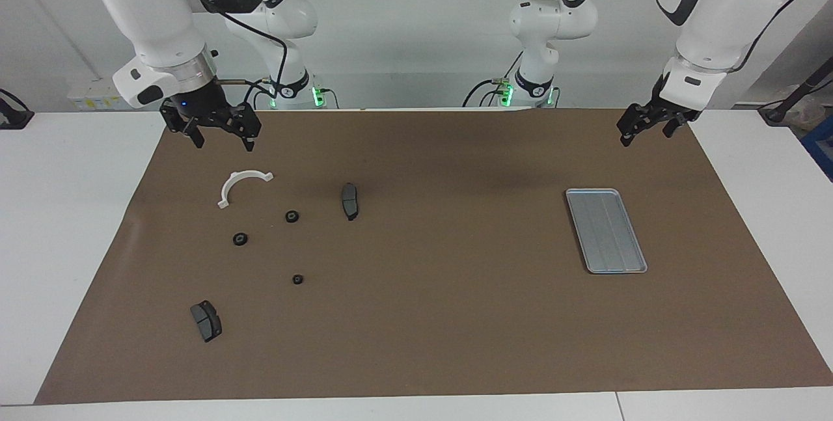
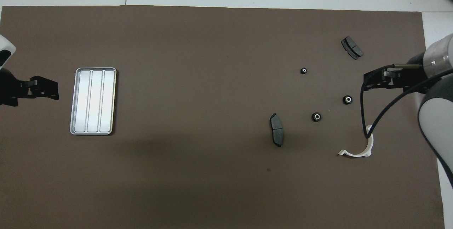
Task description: Pick bearing gear from pile to tray
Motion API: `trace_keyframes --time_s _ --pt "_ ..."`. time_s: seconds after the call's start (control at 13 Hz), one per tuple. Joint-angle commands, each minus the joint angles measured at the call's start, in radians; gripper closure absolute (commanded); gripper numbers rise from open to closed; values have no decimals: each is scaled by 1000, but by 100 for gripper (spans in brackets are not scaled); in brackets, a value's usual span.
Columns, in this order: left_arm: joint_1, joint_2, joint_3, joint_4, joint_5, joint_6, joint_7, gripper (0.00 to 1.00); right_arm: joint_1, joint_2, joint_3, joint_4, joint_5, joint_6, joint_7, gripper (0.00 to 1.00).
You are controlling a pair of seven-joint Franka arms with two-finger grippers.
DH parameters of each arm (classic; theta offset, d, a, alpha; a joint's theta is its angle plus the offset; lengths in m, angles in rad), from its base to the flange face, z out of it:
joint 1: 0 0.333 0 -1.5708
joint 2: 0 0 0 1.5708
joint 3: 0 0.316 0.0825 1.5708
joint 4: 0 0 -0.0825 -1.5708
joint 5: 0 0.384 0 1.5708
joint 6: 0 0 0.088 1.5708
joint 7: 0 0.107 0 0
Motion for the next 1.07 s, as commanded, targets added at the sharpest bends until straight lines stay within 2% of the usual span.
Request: trace_keyframes --time_s 0.0,0.31,0.46,0.69,1.0 --pt "5 -21 -5 -15 15 1 -2 0 -11 -28 5 -28 16 -15 -24 0" --pt "5 -21 -5 -15 15 1 -2 0 -21 -30 3 -31 18 -17 -27 0" --pt "5 -21 -5 -15 15 1 -2 0 -19 -39 5 -62 19 23 -25 0" --pt "5 -21 -5 -15 15 1 -2 0 -18 -91 3 -206 19 128 -28 0" --pt "5 -21 -5 -15 15 1 -2 0 -8 -102 3 -310 19 172 -19 0"
